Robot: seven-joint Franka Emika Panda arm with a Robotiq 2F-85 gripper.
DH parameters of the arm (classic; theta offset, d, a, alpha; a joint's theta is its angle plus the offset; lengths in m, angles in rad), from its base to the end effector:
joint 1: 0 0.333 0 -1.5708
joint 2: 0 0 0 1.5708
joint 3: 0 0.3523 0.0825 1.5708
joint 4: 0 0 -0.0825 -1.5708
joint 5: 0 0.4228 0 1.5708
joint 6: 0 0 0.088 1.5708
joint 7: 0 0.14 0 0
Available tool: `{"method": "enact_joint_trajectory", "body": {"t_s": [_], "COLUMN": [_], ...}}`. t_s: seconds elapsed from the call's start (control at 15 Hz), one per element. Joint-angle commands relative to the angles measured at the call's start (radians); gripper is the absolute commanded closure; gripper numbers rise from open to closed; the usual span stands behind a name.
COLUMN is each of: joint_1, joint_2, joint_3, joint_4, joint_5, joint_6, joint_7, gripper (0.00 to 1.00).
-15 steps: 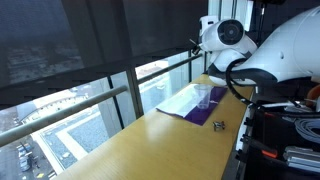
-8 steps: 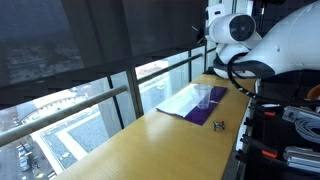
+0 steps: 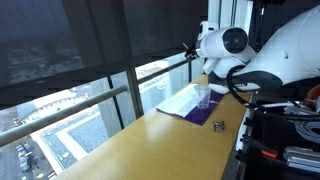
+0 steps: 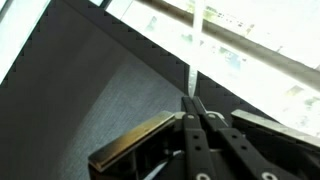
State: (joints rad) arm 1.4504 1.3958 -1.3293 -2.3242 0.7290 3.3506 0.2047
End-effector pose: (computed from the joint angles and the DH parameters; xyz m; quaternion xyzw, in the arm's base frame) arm 0.6033 0.0426 0.2850 0.7605 -0.0226 0.5104 0.4009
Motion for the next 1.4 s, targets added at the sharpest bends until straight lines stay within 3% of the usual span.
{"method": "enact_joint_trajectory", "body": {"t_s": [0.0, 0.13, 0.4, 0.6, 0.73, 1.07, 1.2, 1.33], "joint_1": [-0.108, -0.156, -0.203, -0.182, -0.137, 0.015, 0.004, -0.060], "joint_2": [-0.231, -0.318, -0.502, -0.646, -0.719, -0.672, -0.632, -0.585], "joint_3": [0.083, 0.121, 0.154, 0.148, 0.115, 0.026, 0.061, 0.134], "joint_4": [0.063, 0.086, 0.016, -0.112, -0.207, -0.327, -0.334, -0.312], "joint_5": [-0.112, -0.176, -0.449, -0.576, -0.587, -0.532, -0.550, -0.572], "joint_6": [0.112, 0.161, 0.278, 0.360, 0.410, 0.429, 0.429, 0.429], "joint_7": [-0.006, -0.008, 0.116, 0.164, 0.169, 0.207, 0.203, 0.195], "gripper": [1.00, 1.00, 1.00, 1.00, 1.00, 1.00, 1.00, 1.00]}}
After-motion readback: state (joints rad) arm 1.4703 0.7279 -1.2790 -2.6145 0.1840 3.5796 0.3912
